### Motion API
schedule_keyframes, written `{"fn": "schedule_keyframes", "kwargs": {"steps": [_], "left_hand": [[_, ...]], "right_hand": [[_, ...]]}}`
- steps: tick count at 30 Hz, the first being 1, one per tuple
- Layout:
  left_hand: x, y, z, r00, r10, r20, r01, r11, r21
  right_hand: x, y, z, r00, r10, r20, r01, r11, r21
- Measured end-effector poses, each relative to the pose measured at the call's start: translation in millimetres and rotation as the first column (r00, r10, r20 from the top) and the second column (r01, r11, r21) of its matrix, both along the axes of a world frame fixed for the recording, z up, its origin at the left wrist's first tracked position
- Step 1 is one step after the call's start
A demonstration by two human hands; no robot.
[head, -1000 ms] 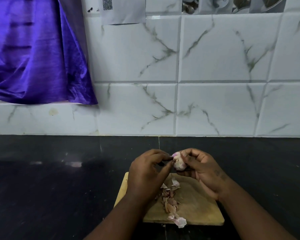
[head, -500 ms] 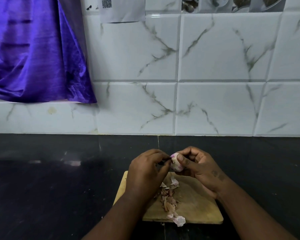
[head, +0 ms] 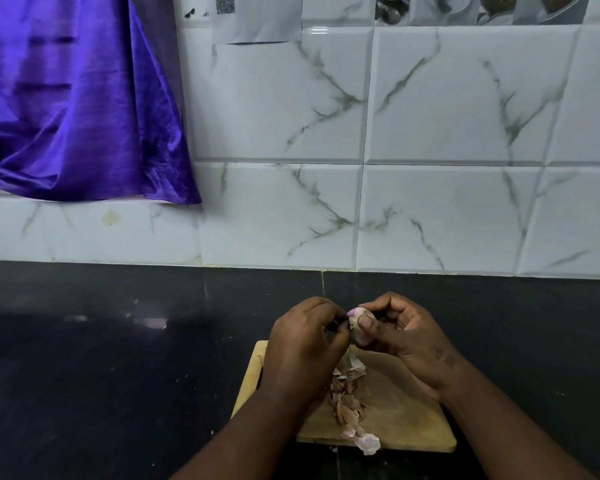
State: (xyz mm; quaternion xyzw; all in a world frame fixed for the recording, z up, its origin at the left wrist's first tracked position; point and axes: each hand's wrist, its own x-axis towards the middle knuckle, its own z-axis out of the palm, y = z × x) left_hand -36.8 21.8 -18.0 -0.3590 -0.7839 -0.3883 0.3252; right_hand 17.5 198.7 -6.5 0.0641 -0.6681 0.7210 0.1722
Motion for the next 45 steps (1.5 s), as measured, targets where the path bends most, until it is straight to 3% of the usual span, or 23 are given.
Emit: {"fn": "schedule_keyframes", "kwargs": {"steps": [8, 19, 26, 32, 45], "left_hand": [[-5.0, 2.4, -1.4, 0.990, -0.110, 0.091, 0.095, 0.984, 0.151], [-0.1, 2.5, -1.0, 0.998, -0.017, 0.052, 0.013, 0.997, 0.075], [1.6, 5.7, -0.5, 0.981, -0.073, 0.181, 0.041, 0.984, 0.173], [2.1, 5.0, 1.8, 0.900, -0.236, 0.366, 0.103, 0.932, 0.347], [-2.5, 8.4, 4.7, 0.669, -0.518, 0.533, 0.087, 0.767, 0.636]], "right_hand": [[-2.5, 3.1, -0.7, 1.000, 0.014, 0.005, -0.014, 0.997, -0.082], [-1.6, -0.9, -1.9, 1.000, -0.008, -0.018, 0.008, 1.000, 0.008], [0.8, -0.2, 2.0, 1.000, 0.028, 0.002, -0.028, 0.999, -0.040], [-0.8, 2.0, 0.8, 0.999, 0.031, 0.015, -0.029, 0.993, -0.115], [-0.8, -0.6, 2.3, 0.999, 0.049, 0.010, -0.046, 0.979, -0.200]]}}
